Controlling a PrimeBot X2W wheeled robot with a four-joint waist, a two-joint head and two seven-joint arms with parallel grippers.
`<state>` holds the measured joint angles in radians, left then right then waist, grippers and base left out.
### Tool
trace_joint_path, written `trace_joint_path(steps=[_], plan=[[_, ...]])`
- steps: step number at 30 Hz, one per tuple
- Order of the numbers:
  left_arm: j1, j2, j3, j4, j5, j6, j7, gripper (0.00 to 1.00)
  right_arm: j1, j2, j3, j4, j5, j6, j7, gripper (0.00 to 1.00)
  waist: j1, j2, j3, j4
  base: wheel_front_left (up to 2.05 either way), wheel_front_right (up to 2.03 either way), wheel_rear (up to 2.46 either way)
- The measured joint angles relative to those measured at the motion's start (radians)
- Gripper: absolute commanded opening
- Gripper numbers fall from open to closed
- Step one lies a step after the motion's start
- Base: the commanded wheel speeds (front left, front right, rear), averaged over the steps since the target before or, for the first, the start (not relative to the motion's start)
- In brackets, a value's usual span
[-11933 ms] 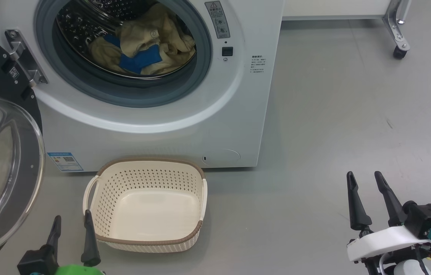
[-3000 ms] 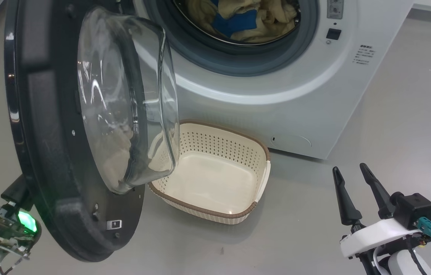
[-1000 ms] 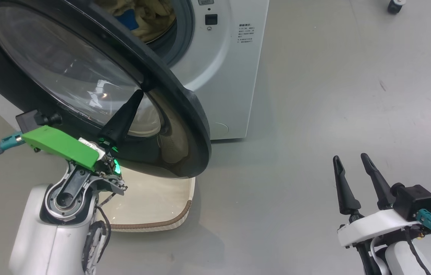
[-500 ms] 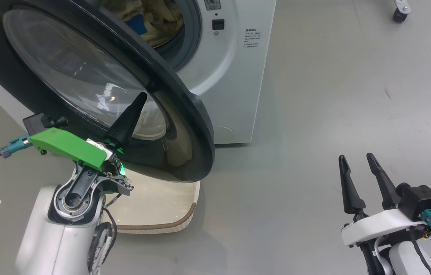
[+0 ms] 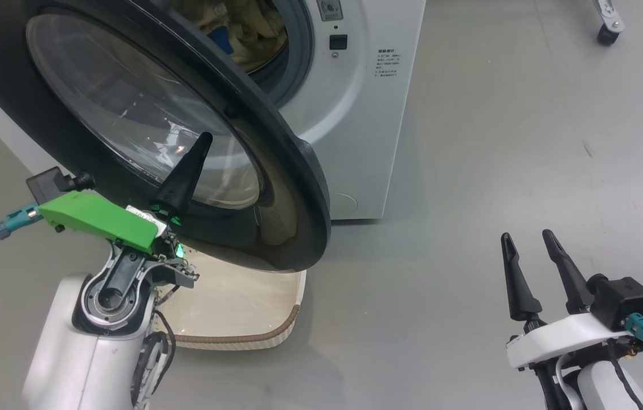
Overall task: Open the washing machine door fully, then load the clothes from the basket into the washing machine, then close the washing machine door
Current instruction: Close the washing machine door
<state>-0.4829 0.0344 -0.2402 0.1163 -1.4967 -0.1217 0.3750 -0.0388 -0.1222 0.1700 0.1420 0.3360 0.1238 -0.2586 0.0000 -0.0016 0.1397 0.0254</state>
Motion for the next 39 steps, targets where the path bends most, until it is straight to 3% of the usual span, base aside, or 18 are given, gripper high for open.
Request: trace_joint_path(steps=[5,8,9,12,23,29,33,36,39], plan=[[0.009,0.017,-0.013,-0.016,0.053,0.0,-0.03,0.01,0.013,0.0,-0.012,0.001,0.0,0.0,0.0,1.0,0.0,0.0,-0.011,0.006,0.0,0.0,0.0],[0.039,0.032,-0.024,-0.025,0.085,0.0,-0.067,0.43,0.023,0.0,-0.024,0.002,0.0,0.0,0.0,1.0,0.0,0.0,-0.021,0.013,0.0,0.0,0.0],[0.052,0.039,-0.025,-0.025,0.112,0.0,-0.082,0.49,0.025,0.0,-0.027,0.002,0.0,0.0,0.0,1.0,0.0,0.0,-0.025,0.016,0.0,0.0,0.0],[0.092,0.072,-0.04,-0.016,0.194,0.0,-0.135,1.0,0.034,0.0,-0.035,0.002,0.0,0.0,0.0,1.0,0.0,0.0,-0.038,0.025,0.0,0.0,0.0],[0.224,0.17,-0.116,0.044,0.46,0.0,-0.337,1.0,0.056,0.001,-0.044,-0.001,0.0,0.0,0.0,1.0,0.0,0.0,-0.082,0.07,0.0,0.0,0.0],[0.31,0.245,-0.143,0.131,0.668,0.0,-0.481,1.0,0.058,0.002,-0.031,-0.001,-0.002,0.0,0.0,1.0,0.0,0.0,-0.104,0.082,0.0,0.0,0.0],[0.347,0.245,-0.138,0.155,0.719,0.002,-0.566,1.0,0.059,0.006,-0.027,-0.001,-0.002,0.0,0.0,1.0,0.0,-0.0001,-0.112,0.076,0.0,0.0,0.0],[0.365,0.238,-0.115,0.165,0.737,0.029,-0.632,1.0,0.06,0.009,-0.022,-0.001,-0.002,0.0,0.0,1.0,0.0,-0.0001,-0.116,0.066,0.0,0.0,0.0],[0.386,0.237,-0.099,0.178,0.75,0.047,-0.636,1.0,0.066,0.011,-0.024,-0.001,-0.002,0.0,0.0,1.0,0.0,0.0,-0.12,0.054,0.0,0.0,0.0]])
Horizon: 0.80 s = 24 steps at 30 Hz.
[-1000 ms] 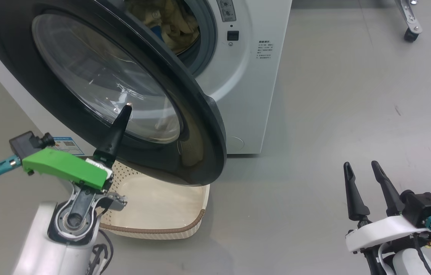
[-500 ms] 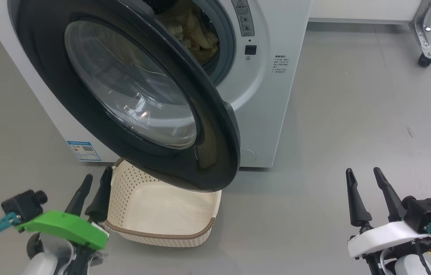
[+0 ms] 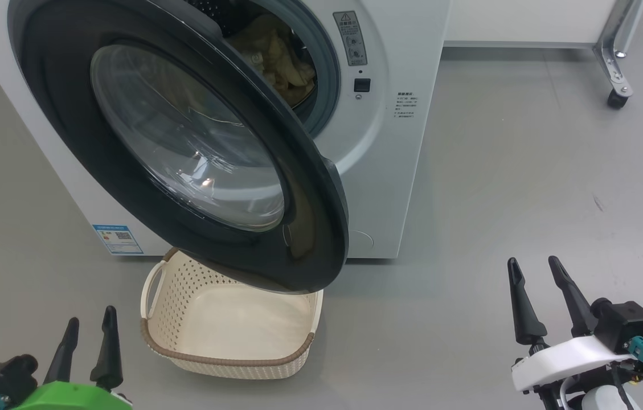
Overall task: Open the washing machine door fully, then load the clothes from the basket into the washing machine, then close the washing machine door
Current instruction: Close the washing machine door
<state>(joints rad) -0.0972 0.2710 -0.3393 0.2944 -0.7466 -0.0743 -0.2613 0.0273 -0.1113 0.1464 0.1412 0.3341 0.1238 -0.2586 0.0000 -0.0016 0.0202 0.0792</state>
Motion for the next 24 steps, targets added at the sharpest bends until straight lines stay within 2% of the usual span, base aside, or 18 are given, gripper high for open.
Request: trace_joint_path(steps=[5,24], plan=[[0.028,-0.022,0.016,0.009,0.016,0.017,0.002,1.0,0.014,0.0,-0.017,-0.002,0.0,0.0,0.0,1.0,0.0,0.0,-0.005,-0.016,0.0,0.0,0.0],[0.043,-0.082,0.109,-0.02,0.093,0.017,0.006,1.0,0.031,-0.002,-0.023,-0.008,-0.009,0.0,0.0,1.0,0.0,0.0,-0.007,-0.022,0.0,0.0,0.0]])
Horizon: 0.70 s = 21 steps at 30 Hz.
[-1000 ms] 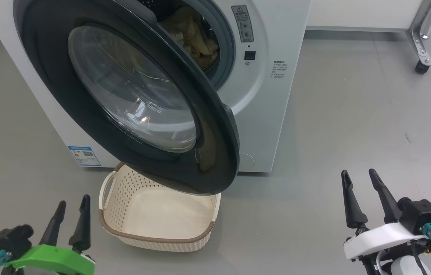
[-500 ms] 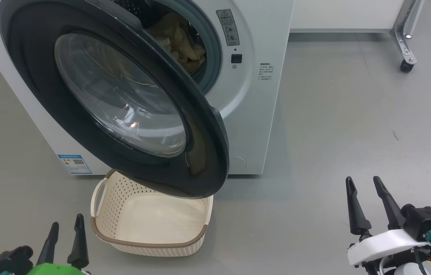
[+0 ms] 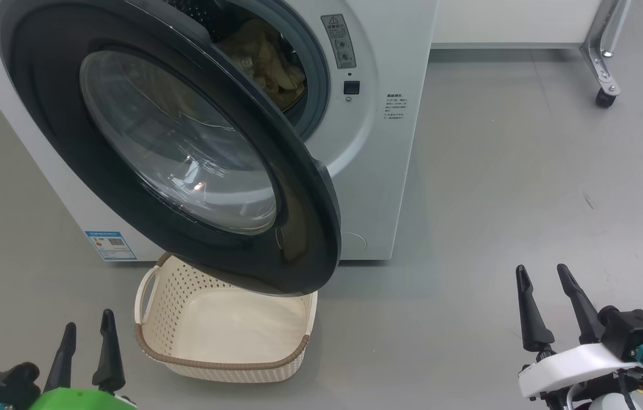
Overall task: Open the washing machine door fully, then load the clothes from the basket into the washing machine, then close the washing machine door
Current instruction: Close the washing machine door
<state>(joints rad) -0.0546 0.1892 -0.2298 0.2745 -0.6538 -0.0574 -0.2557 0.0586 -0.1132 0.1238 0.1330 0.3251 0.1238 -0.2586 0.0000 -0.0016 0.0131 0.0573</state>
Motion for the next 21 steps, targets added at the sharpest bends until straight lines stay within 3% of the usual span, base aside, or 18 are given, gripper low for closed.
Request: trace_joint_path(steps=[21], plan=[[0.023,-0.019,0.033,-0.014,0.133,-0.019,0.0,1.0,0.0,0.002,-0.014,-0.004,-0.015,0.0,0.0,1.0,0.0,0.0,0.007,0.004,0.0,0.0,0.0]])
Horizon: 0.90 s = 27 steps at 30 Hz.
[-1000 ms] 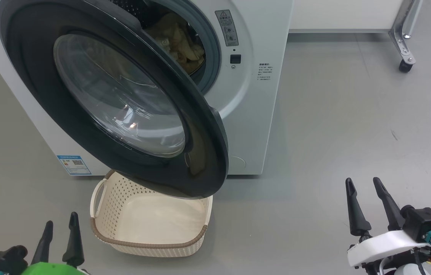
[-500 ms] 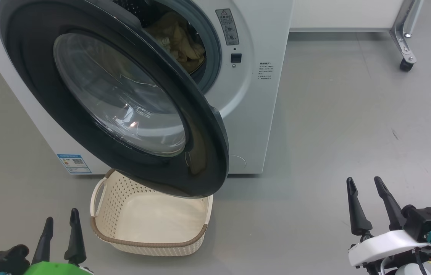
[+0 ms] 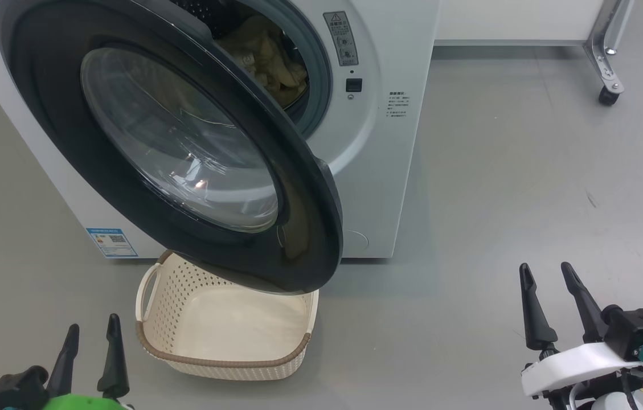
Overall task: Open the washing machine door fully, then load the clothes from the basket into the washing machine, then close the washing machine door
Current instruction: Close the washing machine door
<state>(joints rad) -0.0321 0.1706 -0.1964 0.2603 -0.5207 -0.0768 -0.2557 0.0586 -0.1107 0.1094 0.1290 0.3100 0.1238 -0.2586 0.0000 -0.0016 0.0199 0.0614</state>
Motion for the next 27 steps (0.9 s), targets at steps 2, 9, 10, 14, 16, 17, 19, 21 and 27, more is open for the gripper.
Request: trace_joint_path(steps=[2,9,10,14,16,17,19,21,27], plan=[[0.002,-0.001,0.003,0.0,0.004,-0.001,0.0,1.0,0.0,0.001,-0.002,-0.001,-0.001,0.0,0.0,1.0,0.0,0.0,0.001,0.001,0.0,0.0,0.0],[0.01,-0.014,0.012,0.0,0.014,-0.005,0.0,1.0,0.0,0.003,-0.009,-0.002,-0.004,0.0,0.0,1.0,0.0,0.0,0.003,0.005,0.0,0.0,0.0],[0.012,-0.015,0.014,0.0,0.017,-0.009,0.0,1.0,0.0,0.003,-0.01,-0.002,-0.004,0.0,0.0,1.0,0.0,0.0,0.004,0.005,0.0,0.0,0.0],[0.018,-0.018,0.024,0.001,0.021,-0.01,0.0,1.0,0.0,0.01,-0.017,-0.002,-0.009,0.0,0.0,0.45,0.0,0.0,0.007,0.008,0.0,0.0,0.0],[0.018,-0.023,0.028,0.001,0.025,-0.013,0.0,1.0,0.0,0.014,-0.021,-0.001,-0.009,0.0,0.0,0.0,0.0,0.0,0.008,0.009,0.0,0.0,0.0],[0.018,-0.025,0.029,0.001,0.029,-0.014,0.0,1.0,0.0,0.014,-0.022,0.0,-0.009,0.0,0.0,0.0,0.0,0.0,0.008,0.009,0.0,0.0,0.0],[0.018,-0.028,0.029,0.001,0.039,-0.014,0.0,1.0,0.0,0.015,-0.022,0.003,-0.009,0.0,0.0,0.0,0.0,0.0,0.009,0.01,0.0,0.0,0.0],[0.018,-0.03,0.031,0.001,0.048,-0.017,0.0,1.0,0.0,0.016,-0.024,0.004,-0.009,0.0,0.0,0.0,0.0,0.0,0.01,0.011,0.0,0.0,0.0],[0.018,-0.037,0.039,0.001,0.063,-0.019,0.0,1.0,0.0,0.02,-0.045,0.009,-0.008,0.0,0.0,0.0,0.0,0.0,0.012,0.013,0.0,0.0,0.0]])
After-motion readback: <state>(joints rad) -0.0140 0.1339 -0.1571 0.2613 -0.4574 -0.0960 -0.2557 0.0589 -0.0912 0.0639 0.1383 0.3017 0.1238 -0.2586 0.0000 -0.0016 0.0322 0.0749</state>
